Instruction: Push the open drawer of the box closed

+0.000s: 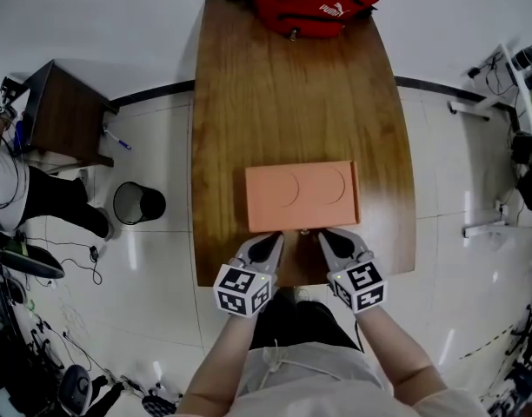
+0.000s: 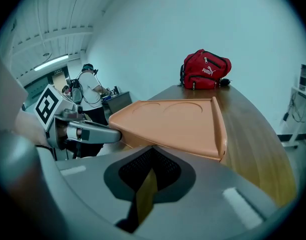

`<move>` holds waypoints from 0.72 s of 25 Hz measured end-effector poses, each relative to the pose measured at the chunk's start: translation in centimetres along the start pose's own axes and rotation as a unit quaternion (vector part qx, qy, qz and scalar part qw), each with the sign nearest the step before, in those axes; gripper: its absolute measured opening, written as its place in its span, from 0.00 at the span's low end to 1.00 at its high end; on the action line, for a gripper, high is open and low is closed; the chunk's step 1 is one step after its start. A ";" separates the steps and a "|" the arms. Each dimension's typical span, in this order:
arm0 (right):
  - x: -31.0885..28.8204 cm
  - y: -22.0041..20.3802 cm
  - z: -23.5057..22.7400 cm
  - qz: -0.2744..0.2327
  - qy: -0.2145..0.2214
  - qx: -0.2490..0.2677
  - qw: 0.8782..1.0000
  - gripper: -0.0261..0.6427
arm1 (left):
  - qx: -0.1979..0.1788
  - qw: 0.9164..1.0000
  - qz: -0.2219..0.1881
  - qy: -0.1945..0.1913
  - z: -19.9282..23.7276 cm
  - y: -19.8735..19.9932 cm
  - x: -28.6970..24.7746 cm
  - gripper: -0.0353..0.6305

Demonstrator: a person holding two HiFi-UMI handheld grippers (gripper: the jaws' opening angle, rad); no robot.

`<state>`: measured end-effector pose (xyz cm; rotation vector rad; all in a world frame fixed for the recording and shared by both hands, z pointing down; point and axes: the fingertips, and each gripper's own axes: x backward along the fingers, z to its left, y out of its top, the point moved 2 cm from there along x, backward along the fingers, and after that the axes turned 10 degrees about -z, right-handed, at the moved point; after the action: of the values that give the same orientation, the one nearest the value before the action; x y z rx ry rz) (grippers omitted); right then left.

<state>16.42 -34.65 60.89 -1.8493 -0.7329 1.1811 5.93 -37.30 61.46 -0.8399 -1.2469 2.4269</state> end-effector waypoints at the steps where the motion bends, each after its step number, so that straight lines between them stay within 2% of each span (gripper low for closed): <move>1: -0.1 0.1 0.1 -0.002 0.004 -0.004 1.000 0.05 | 0.002 1.000 -0.003 0.000 -0.1 0.2 0.0 0.06; 5: 0.7 0.9 1.3 -0.022 0.025 -0.012 0.999 0.05 | -0.005 0.998 -0.056 0.005 -1.4 2.3 1.1 0.06; 11: 5.8 5.3 2.9 -0.102 0.022 0.024 0.994 0.05 | -0.095 0.985 -0.147 -0.006 -6.3 7.9 4.7 0.06; 15: 10.3 7.8 4.9 -0.155 0.023 0.061 0.986 0.05 | -0.133 0.974 -0.181 -0.013 -10.7 9.4 8.4 0.06; 18: 13.0 8.6 6.5 -0.182 0.029 0.085 0.979 0.05 | -0.129 0.973 -0.192 -0.009 -13.0 9.3 10.5 0.06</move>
<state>16.04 -26.52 46.05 -1.5220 -0.8650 0.9175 5.69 -29.20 44.18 -0.5728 -1.5882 2.0009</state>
